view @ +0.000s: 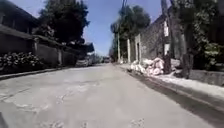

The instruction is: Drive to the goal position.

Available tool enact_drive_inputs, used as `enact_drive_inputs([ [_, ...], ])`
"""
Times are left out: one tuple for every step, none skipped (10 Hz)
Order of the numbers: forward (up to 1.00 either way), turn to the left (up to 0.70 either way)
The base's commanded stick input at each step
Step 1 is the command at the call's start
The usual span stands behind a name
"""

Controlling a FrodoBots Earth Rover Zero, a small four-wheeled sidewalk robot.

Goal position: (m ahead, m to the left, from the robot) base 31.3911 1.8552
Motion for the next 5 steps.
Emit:
enact_drive_inputs([
  [0.85,0.00],
  [0.85,0.00],
  [0.85,0.03],
  [0.85,0.17],
  [0.85,0.18],
])
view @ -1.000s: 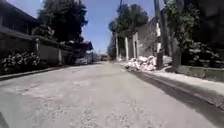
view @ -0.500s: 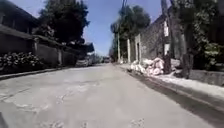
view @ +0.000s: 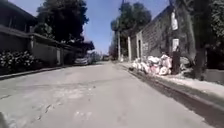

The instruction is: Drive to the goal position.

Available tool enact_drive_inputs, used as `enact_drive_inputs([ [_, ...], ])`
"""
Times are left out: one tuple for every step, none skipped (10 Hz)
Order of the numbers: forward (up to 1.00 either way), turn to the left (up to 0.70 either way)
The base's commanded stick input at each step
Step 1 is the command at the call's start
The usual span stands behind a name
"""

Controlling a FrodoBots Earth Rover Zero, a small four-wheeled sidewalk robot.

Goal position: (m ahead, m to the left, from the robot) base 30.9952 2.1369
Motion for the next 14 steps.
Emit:
enact_drive_inputs([
  [0.85,0.10],
  [0.85,0.02],
  [0.85,0.02],
  [0.85,0.02],
  [0.85,0.02],
  [0.85,0.03],
  [0.85,0.03],
  [0.85,0.03],
  [0.85,0.02],
  [0.85,0.01],
  [0.85,0.00],
  [0.85,0.00],
  [0.85,0.00],
  [0.85,0.00],
])
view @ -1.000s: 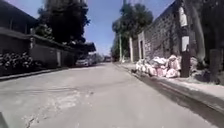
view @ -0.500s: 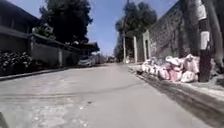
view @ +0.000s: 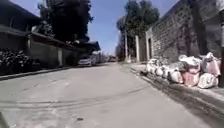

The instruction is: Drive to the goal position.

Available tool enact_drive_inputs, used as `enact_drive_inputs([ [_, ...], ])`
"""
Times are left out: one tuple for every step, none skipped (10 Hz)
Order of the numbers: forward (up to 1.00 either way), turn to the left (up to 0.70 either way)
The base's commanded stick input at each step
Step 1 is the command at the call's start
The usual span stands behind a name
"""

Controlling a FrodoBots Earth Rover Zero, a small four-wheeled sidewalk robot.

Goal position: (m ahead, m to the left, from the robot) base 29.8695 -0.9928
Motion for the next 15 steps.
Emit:
enact_drive_inputs([
  [0.85,0.00],
  [0.85,0.00],
  [0.85,0.00],
  [0.85,0.00],
  [0.85,0.00],
  [0.85,0.00],
  [0.85,-0.01],
  [0.85,-0.02],
  [0.85,-0.02],
  [0.85,-0.02],
  [0.85,-0.03],
  [0.85,-0.03],
  [0.85,-0.03],
  [0.85,-0.03],
  [0.85,-0.03],
])
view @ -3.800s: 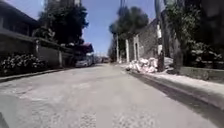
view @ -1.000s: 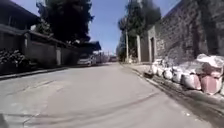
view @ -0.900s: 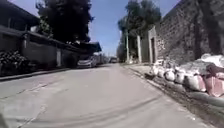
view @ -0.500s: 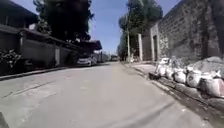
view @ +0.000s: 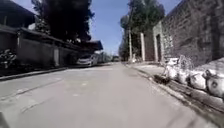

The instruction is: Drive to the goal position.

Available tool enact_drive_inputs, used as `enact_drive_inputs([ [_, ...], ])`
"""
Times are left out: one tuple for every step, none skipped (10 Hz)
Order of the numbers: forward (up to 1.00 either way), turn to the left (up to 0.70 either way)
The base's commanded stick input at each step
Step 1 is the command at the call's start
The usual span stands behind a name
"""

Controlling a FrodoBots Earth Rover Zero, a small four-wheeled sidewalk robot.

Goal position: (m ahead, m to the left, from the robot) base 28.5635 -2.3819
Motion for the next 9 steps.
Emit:
enact_drive_inputs([
  [0.85,-0.03],
  [0.85,-0.03],
  [0.85,-0.02],
  [0.85,-0.01],
  [0.85,0.00],
  [0.85,0.00],
  [0.85,0.00],
  [0.85,0.00],
  [0.85,0.00],
])
